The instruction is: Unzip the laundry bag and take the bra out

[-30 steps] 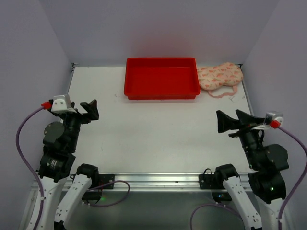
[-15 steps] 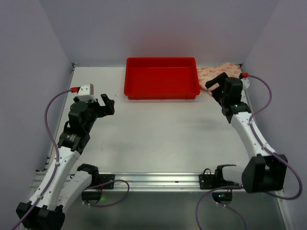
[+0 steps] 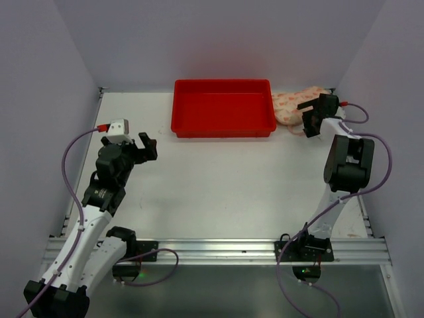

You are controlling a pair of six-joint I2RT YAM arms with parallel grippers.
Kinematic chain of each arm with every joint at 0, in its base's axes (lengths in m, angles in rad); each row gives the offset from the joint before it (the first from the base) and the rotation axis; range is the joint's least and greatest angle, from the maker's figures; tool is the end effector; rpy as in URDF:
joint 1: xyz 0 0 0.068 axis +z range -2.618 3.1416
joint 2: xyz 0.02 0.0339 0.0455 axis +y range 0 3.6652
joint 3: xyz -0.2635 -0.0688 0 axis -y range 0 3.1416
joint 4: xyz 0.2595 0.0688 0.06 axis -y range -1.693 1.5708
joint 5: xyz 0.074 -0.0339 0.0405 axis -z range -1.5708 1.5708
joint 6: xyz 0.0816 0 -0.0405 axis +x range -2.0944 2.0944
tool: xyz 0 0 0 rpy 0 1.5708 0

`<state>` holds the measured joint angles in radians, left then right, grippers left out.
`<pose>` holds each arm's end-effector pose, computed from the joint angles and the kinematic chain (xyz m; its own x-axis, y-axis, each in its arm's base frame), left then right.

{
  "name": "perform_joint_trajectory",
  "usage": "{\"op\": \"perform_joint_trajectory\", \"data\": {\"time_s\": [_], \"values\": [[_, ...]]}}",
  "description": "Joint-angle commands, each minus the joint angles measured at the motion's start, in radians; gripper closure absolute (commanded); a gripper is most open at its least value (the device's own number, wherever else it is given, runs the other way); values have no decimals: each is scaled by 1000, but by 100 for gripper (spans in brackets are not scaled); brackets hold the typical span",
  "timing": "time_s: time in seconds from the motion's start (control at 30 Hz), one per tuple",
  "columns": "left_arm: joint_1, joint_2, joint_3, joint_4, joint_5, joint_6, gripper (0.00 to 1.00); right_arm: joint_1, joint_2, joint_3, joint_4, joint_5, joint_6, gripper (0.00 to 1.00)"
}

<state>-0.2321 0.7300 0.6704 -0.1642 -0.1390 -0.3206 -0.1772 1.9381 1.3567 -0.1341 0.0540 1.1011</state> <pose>0.2335 -0.0436 0.2993 -0.2353 -0.2651 -0.9351 0.0234 0.9603 -0.2781 0.4735 -0.0893 0.1651 -0.0996 0.9224 -0.3732 0.6736 0.3385 0.6570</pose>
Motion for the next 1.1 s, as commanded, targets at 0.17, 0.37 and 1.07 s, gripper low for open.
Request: {"op": "perform_joint_trajectory", "data": {"time_s": [0.17,0.37,1.07], "values": [[7,6,-3,68,-31,40,0,7,189,246,100,-147,29,1],[10,8,-6,66,-42,41,0,5,321,328,80,-272,71,1],[19,3,-12,68,-28,43,0,4,104,92,261,-175,74,100]]}}
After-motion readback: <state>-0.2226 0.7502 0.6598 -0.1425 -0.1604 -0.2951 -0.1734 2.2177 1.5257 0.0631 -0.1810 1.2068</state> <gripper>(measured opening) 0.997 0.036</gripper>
